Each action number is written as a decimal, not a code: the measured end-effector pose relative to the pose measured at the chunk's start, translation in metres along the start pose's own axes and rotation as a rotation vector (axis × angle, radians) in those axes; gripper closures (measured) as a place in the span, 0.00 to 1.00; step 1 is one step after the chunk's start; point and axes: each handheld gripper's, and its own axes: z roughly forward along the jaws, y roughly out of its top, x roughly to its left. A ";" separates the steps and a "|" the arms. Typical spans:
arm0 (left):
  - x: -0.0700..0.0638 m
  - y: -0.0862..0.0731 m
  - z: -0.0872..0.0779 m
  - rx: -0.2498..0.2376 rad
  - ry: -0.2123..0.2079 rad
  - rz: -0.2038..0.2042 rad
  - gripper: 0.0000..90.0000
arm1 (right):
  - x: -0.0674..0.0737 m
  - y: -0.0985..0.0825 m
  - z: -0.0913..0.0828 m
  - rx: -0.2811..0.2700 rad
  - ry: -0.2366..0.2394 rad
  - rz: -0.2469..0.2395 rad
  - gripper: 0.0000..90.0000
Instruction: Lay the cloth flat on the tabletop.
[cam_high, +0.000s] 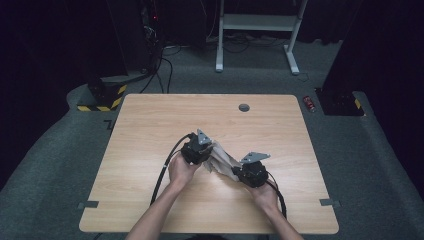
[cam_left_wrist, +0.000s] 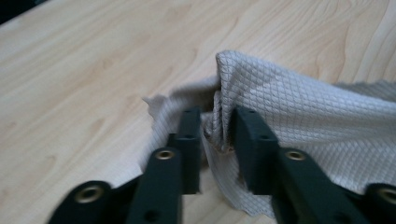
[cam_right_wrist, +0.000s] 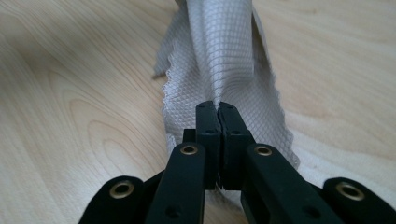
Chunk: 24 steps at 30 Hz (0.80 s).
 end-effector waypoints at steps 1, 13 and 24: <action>-0.001 -0.002 0.000 0.001 0.001 -0.001 0.77 | 0.000 0.000 0.000 0.000 0.000 0.000 0.97; -0.023 -0.047 -0.019 0.024 -0.060 -0.050 0.66 | -0.006 -0.006 -0.006 -0.032 -0.014 0.037 0.89; -0.038 -0.038 0.013 0.085 -0.046 -0.014 0.73 | -0.017 -0.007 -0.008 -0.009 -0.087 0.072 0.72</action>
